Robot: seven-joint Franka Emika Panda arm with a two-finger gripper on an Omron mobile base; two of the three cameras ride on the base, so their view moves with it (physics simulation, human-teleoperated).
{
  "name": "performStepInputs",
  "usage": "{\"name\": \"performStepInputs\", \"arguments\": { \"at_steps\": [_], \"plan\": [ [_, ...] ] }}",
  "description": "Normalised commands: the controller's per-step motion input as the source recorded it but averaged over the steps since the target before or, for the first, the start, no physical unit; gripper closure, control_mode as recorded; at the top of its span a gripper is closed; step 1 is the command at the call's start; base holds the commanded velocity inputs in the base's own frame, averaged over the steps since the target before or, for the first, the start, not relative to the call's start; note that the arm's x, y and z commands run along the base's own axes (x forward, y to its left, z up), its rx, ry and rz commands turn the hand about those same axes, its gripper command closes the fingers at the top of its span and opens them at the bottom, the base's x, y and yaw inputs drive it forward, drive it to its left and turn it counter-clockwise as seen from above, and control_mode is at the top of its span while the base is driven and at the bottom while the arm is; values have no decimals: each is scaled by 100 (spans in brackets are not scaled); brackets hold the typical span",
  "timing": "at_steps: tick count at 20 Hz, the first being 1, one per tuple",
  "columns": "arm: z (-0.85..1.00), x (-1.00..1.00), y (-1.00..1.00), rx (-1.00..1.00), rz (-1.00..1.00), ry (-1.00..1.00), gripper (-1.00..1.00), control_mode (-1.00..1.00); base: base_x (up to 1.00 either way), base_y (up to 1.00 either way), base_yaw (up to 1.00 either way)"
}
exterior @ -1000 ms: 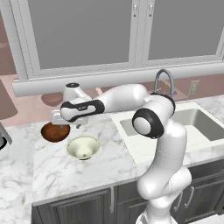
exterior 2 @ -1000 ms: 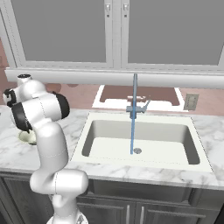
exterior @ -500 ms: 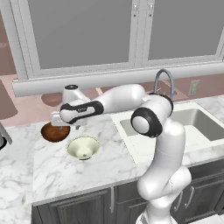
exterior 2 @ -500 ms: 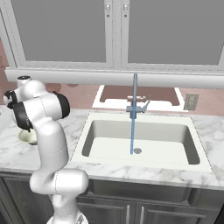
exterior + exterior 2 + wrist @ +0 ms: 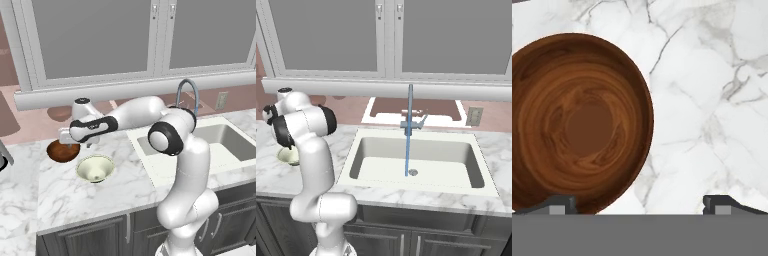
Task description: Rinse each bowl for a few seconds and place them down in the sink or on the counter.
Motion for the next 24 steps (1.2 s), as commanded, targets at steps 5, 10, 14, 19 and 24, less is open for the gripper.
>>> {"name": "performStepInputs", "arguments": {
  "at_steps": [5, 10, 14, 19, 24],
  "plan": [
    [-6, 19, 2, 0, -1, -2, -100, -100, 0, 0, 0],
    [-14, 12, 0, 0, -2, 0, -100, -100, 0, 0, 0],
    [-19, 10, 2, 1, -3, 0, -100, -100, 0, 0, 0],
    [-17, 14, 12, 0, -3, 0, -100, -100, 0, 0, 0],
    [-10, 15, 10, 1, -3, 0, -100, -100, 0, 0, 0]
  ]
}}
